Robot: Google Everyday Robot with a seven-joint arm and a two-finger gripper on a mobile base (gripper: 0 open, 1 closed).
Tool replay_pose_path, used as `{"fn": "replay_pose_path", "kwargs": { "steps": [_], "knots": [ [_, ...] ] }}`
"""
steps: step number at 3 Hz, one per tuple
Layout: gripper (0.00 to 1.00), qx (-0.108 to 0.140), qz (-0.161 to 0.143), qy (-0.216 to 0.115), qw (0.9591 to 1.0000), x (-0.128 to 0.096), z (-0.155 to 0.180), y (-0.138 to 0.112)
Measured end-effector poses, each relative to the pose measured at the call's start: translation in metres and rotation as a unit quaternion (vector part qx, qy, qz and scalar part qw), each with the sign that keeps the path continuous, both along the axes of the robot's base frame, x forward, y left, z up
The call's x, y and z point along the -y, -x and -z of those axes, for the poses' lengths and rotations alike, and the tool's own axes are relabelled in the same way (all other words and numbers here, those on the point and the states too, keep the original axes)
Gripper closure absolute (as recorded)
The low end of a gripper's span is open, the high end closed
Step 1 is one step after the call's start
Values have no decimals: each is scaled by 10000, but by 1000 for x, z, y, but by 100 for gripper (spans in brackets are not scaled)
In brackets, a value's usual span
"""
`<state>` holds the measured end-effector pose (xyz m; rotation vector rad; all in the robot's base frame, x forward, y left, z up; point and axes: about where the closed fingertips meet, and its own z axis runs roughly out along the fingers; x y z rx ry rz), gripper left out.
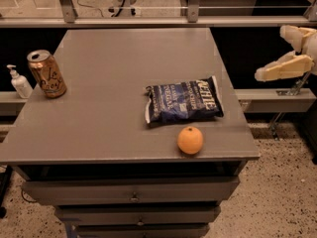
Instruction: Move blue chip bag near orange
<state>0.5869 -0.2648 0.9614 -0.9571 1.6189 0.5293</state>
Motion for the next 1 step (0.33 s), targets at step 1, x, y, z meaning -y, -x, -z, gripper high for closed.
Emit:
{"fn": "replay_pose_path", "kwargs": {
  "steps": [1],
  "knots": [
    [0,0,-1,0,10000,0,0,0]
  ]
}}
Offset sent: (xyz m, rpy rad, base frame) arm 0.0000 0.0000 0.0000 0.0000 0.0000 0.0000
